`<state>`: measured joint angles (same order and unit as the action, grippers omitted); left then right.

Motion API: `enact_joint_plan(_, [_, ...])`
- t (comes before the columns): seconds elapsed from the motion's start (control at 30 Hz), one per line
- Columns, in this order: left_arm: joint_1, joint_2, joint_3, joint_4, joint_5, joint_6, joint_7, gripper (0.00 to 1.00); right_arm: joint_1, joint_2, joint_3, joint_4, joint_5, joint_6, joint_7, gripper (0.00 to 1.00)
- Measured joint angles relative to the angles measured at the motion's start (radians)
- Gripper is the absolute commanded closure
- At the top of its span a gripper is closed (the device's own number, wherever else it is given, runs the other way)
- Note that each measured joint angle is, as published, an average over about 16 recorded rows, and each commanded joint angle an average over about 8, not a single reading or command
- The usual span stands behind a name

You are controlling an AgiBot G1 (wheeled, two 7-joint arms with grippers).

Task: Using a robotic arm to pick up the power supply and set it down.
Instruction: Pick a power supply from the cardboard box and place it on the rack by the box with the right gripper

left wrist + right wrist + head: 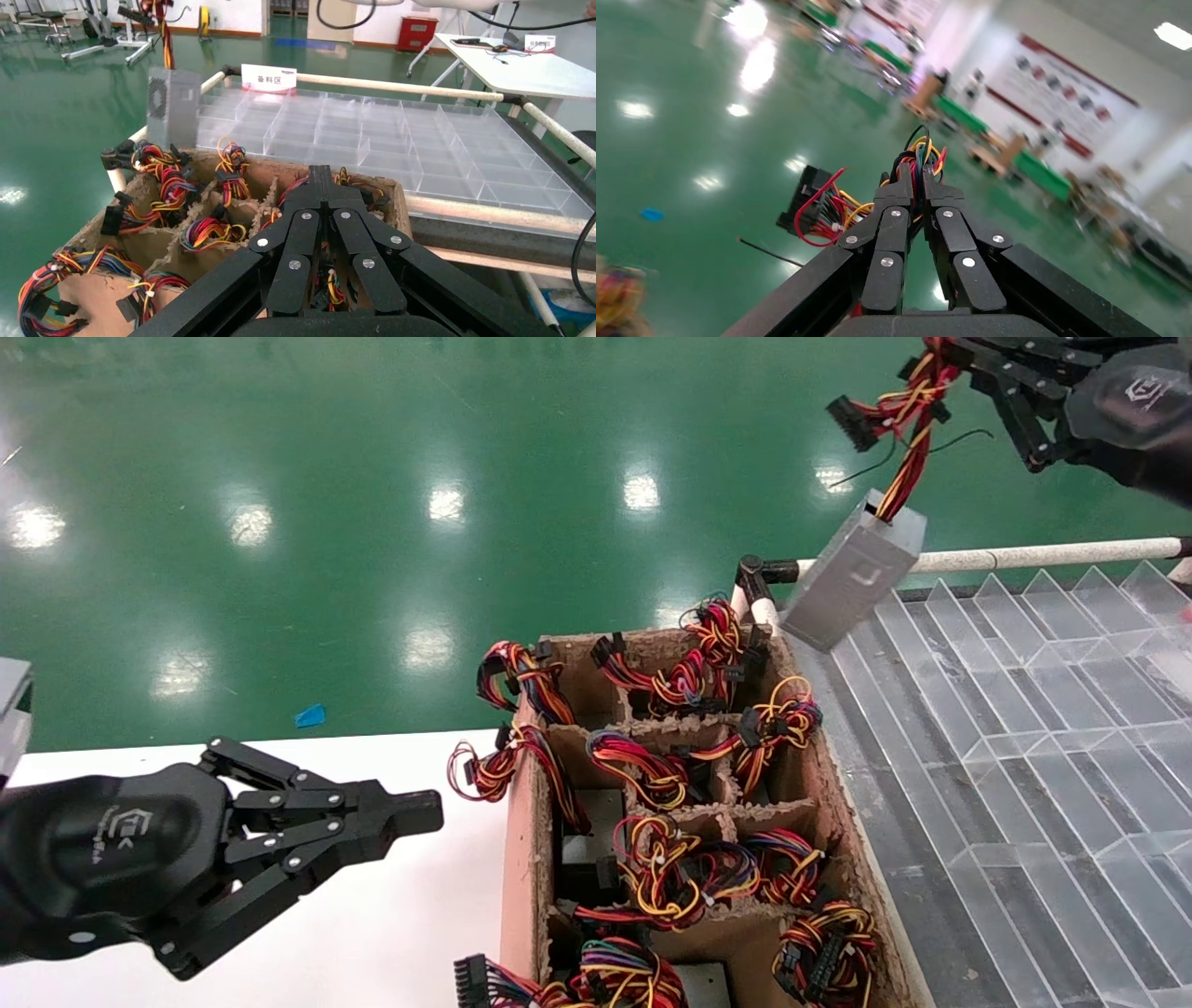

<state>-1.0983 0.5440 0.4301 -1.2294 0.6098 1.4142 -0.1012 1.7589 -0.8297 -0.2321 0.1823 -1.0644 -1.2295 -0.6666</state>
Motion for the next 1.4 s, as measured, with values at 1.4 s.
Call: enact_joint_plan(1.4, [0.000, 0.000, 0.000, 0.000, 0.000, 0.000, 0.000, 1.00, 0.024, -0.256, 0.000, -0.182, -0.010, 0.215, -0.055, 1.00])
